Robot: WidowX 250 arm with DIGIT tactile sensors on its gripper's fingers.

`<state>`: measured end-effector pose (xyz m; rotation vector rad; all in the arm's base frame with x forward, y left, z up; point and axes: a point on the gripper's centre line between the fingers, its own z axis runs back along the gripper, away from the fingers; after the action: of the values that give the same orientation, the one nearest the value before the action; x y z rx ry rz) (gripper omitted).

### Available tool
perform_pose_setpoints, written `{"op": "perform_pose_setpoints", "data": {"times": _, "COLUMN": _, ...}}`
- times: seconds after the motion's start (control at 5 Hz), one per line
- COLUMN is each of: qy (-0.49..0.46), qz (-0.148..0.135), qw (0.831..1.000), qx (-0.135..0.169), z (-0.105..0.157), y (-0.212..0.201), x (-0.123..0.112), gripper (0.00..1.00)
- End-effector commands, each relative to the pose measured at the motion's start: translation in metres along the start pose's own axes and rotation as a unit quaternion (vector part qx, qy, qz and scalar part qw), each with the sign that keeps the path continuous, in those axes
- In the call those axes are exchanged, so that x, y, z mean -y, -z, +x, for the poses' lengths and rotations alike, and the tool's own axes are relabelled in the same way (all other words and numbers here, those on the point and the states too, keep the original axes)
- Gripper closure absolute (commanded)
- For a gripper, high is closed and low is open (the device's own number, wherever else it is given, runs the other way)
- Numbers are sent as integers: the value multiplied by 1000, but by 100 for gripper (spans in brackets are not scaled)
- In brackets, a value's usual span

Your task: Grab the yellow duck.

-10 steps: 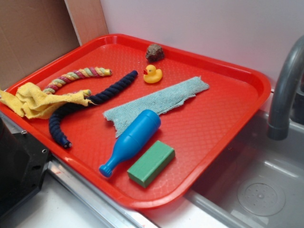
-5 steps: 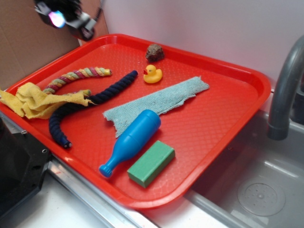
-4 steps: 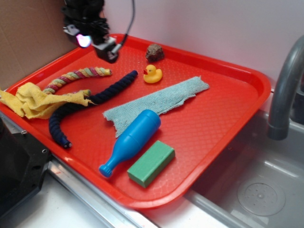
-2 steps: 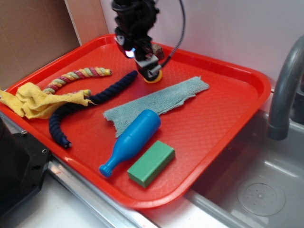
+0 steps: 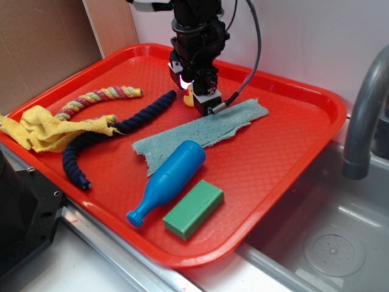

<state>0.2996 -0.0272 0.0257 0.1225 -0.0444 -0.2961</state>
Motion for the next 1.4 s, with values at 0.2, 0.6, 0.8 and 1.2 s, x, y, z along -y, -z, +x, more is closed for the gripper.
{"op": "perform_pose_setpoints", "data": {"times": 0.2, "qy": -103, "qz": -8, "qw": 994, "qx": 28, "z": -31, "y": -57, "x": -2, "gripper": 100}}
{"op": "perform_pose_setpoints", "data": {"times": 0.6, "qy": -241, "qz": -28, "qw": 966, "qx": 94, "z": -101, "y": -143, "x": -21, "gripper": 100}}
{"op": "perform_pose_setpoints", "data": {"times": 0.8, "qy": -186, "qz": -5, "qw": 979, "qx": 84, "z": -86, "y": -119, "x": -22, "gripper": 0}}
{"op": "perform_pose_setpoints", "data": {"times": 1.2, "qy": -145, "qz": -39, "qw": 986, "qx": 68, "z": -46, "y": -51, "x": -18, "gripper": 0}}
